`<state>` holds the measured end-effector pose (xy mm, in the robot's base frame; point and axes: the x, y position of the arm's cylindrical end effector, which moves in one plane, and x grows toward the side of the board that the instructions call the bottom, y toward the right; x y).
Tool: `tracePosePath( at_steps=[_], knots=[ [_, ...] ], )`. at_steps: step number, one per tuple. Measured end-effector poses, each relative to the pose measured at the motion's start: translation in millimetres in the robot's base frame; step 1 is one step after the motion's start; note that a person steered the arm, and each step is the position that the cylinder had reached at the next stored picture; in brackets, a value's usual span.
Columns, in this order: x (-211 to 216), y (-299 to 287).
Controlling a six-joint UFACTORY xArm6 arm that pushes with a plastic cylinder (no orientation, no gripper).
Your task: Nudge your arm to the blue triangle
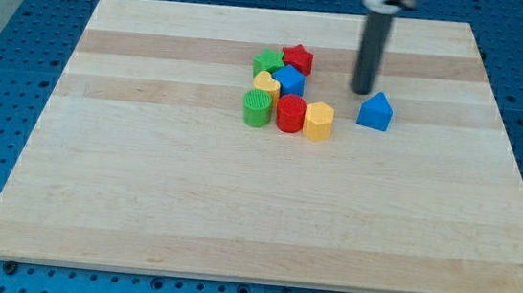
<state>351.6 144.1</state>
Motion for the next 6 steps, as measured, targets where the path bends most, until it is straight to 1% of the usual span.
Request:
tracePosePath(
  at_steps=[1,2,3,5,6],
  knots=[
    [15,42],
    [50,39],
    [64,27],
    [68,-6],
    [70,-38]
  ],
)
